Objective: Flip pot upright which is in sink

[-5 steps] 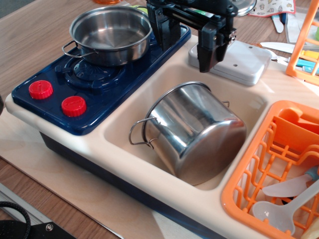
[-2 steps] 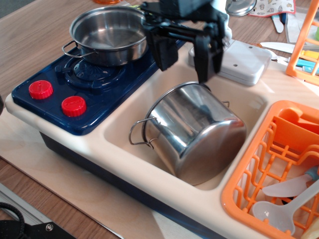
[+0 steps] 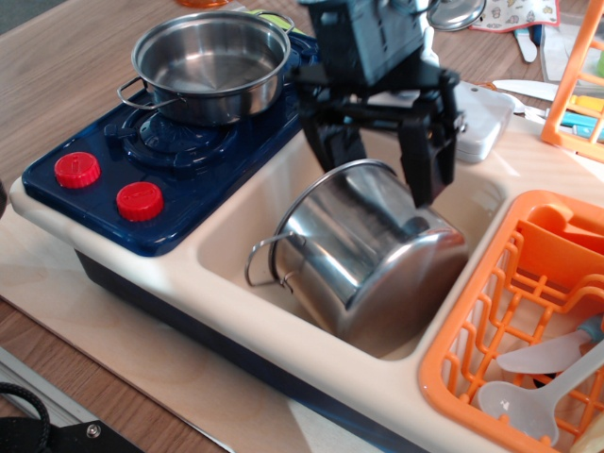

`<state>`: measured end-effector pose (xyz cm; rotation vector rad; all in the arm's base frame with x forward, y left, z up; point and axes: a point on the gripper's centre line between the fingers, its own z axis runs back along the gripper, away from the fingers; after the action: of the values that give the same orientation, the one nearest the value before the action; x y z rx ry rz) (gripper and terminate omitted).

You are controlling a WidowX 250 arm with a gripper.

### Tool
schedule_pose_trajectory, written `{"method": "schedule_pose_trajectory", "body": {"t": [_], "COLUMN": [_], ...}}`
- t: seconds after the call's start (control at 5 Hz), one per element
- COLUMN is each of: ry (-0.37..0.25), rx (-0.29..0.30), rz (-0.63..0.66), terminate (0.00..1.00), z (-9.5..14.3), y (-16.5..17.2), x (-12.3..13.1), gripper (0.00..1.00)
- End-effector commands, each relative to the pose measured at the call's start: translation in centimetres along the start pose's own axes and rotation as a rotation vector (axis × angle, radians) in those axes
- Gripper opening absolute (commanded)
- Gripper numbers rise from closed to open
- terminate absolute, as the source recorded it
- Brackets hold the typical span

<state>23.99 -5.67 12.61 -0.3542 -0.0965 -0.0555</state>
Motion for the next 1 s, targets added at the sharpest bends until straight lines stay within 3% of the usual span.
{"method": "schedule_pose_trajectory", "body": {"t": [0.0, 0.2, 0.4, 0.8], "ry": [-0.083, -0.104, -0.104, -0.335], "rx": [-0.075, -0.085, -0.078, 0.362], "rz": [0.035, 0.111, 0.142, -0.212], "terminate": [0.00, 0.00, 0.00, 0.00], "z": [-0.3, -1.1, -1.1, -0.8], "y": [-1.0, -2.4, -3.4, -3.8], "x": [-0.1, -0.4, -0.5, 0.0], "gripper": [1.00, 0.00, 0.00, 0.00]}}
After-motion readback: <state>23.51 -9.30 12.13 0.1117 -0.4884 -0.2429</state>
